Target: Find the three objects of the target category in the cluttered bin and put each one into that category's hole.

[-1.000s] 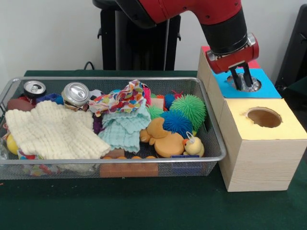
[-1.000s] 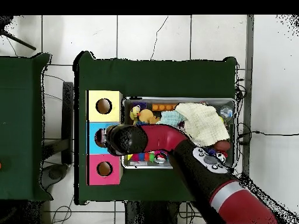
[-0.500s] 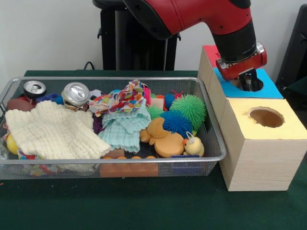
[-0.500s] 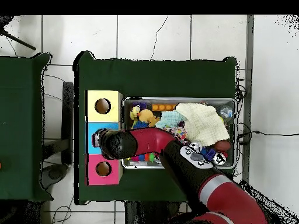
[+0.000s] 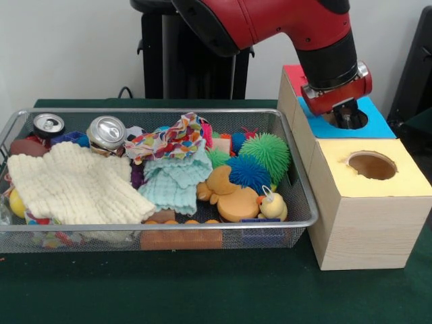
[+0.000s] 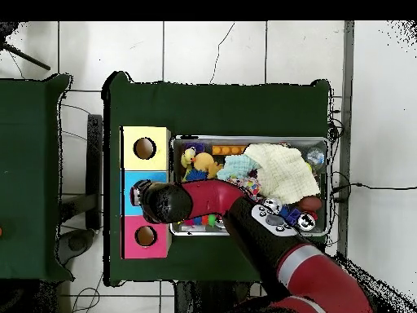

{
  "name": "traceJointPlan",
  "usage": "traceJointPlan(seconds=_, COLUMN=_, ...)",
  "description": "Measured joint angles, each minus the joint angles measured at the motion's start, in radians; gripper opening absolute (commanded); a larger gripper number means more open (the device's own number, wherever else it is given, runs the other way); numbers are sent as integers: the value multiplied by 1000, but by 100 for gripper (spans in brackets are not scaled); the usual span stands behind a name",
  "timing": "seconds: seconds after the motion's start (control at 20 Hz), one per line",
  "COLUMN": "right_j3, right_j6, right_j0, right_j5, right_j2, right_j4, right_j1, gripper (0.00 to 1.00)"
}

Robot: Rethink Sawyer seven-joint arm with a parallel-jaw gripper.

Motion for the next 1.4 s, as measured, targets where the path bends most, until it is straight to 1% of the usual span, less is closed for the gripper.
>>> traceJointPlan(seconds=0.4, right_j3=0, right_j6=0, right_j0=16, right_j5=-18, right_j2=-17, right_j4=0, right_j1=-2, gripper=0)
traceJointPlan(seconds=0.9, right_j3=0, right_j6=0, right_j0=18, right_j5=-18, right_j2=-20, right_j4=0, right_j1=-11, gripper=0)
traceJointPlan(seconds=1.35, right_j3=2, right_j6=0, right_j0=14, right_j5=-12, right_j2=-21, right_j4=-1, right_j1=-85, gripper=0)
traceJointPlan(seconds=1.4, right_j3=5, right_j6=0, right_j0=12, right_j5=-1, right_j2=-20, right_j4=0, right_j1=-93, gripper=100)
